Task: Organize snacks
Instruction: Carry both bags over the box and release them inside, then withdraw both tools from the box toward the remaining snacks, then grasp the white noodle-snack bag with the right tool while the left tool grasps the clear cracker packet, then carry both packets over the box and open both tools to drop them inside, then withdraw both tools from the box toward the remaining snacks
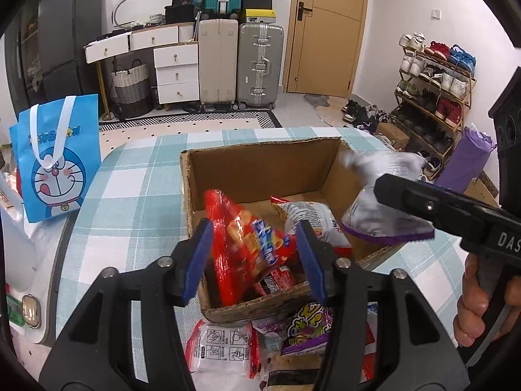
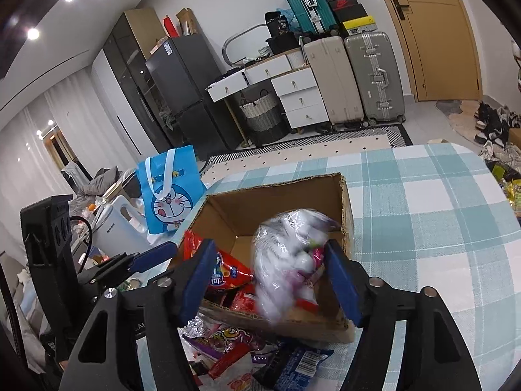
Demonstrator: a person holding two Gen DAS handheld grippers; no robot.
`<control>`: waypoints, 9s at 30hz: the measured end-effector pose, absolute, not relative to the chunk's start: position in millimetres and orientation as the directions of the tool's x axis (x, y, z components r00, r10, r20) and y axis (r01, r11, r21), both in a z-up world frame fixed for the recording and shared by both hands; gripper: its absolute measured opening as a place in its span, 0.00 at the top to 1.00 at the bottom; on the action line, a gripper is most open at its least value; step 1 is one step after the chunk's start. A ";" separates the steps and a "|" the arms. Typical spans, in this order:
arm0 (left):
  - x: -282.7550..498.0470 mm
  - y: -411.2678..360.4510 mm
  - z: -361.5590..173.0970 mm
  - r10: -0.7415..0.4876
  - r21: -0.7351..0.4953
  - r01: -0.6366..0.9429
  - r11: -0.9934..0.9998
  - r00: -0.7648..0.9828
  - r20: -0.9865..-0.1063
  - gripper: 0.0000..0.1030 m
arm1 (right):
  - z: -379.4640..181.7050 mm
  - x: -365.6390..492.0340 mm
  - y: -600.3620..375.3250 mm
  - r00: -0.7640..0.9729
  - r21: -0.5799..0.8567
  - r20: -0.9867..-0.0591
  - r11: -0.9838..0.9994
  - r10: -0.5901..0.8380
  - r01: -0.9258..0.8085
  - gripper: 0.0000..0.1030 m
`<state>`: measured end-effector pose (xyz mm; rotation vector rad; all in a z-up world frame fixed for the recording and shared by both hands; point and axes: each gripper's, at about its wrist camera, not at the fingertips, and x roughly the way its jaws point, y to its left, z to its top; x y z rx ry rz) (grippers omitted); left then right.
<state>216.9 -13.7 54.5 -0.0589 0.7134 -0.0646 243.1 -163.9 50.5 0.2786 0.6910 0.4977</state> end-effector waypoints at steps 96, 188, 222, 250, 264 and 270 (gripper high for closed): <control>90.2 13.6 -30.5 -0.140 -0.174 0.006 0.985 0.620 -0.772 0.16 | -27.7 139.5 -151.1 0.492 0.475 -0.588 0.767 0.641 -0.432 0.46; 81.5 17.3 61.9 -0.267 -0.295 0.092 0.951 0.729 -0.631 0.43 | 36.7 138.9 -175.8 0.649 0.455 -0.480 0.800 0.590 -0.390 0.46; 170.4 15.0 79.9 -0.171 -0.229 0.035 0.973 0.773 -0.610 0.43 | 54.4 211.0 -161.0 0.714 0.457 -0.436 0.818 0.548 -0.348 0.46; 230.4 -4.9 32.4 -0.114 -0.115 0.051 0.992 0.745 -0.657 0.42 | 24.6 251.1 -154.6 0.702 0.444 -0.518 0.855 0.489 -0.268 0.36; 218.3 5.9 44.3 -0.164 -0.185 0.056 0.981 0.750 -0.641 0.25 | 29.3 209.0 -185.7 0.726 0.404 -0.520 0.878 0.450 -0.255 0.01; 193.5 16.3 48.7 -0.134 -0.176 0.026 0.984 0.757 -0.639 0.14 | 19.6 196.8 -191.6 0.706 0.409 -0.550 0.881 0.446 -0.238 0.01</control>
